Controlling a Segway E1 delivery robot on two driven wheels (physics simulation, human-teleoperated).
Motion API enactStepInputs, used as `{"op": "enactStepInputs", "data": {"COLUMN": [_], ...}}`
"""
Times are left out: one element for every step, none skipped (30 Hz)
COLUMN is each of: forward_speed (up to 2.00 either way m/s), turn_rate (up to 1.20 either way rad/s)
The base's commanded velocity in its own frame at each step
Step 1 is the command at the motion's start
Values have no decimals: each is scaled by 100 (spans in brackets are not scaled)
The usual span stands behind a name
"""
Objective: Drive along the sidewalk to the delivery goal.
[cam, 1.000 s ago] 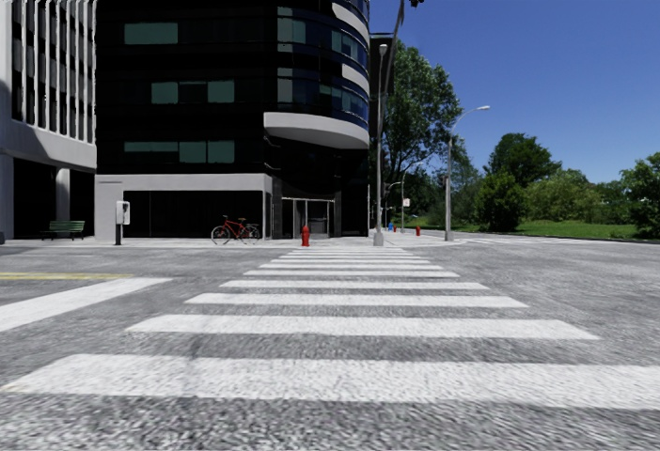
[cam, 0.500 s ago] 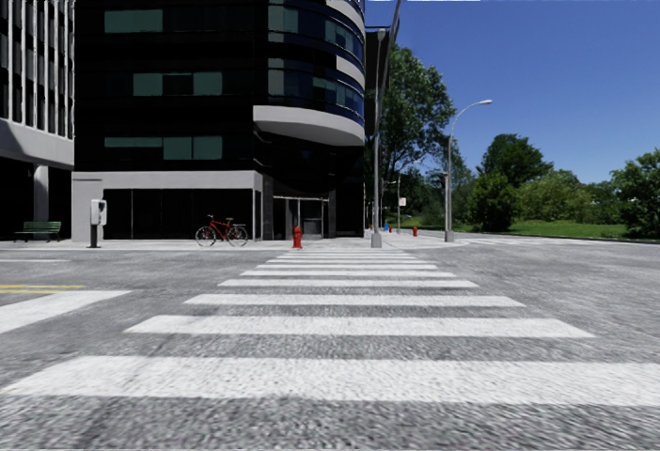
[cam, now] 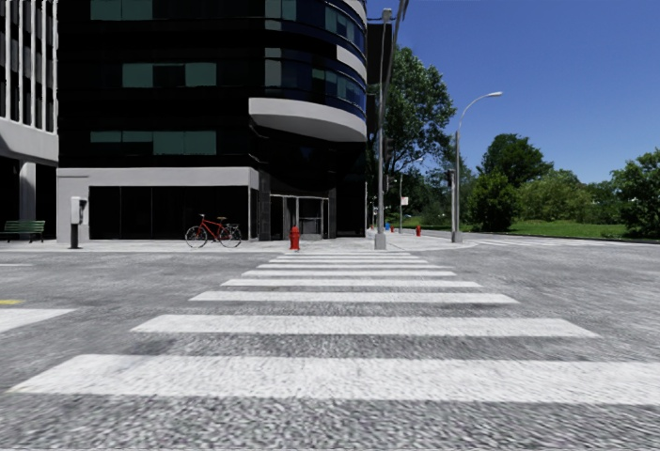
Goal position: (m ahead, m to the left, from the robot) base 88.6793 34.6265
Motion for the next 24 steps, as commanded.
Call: {"op": "enactStepInputs", "data": {"forward_speed": [195, 195, 195, 195, 195, 195, 195, 195, 195, 195, 195, 195, 195, 195, 195, 195, 195, 195, 195, 195, 195, 195, 195, 195], "turn_rate": [-113, 0, 0, 0, 0, 0, 0, 0, 0, 0, 0, 0, 0, 0, 0, 0, 0, 0, 0, 0, 0, 0, 0, 0]}}
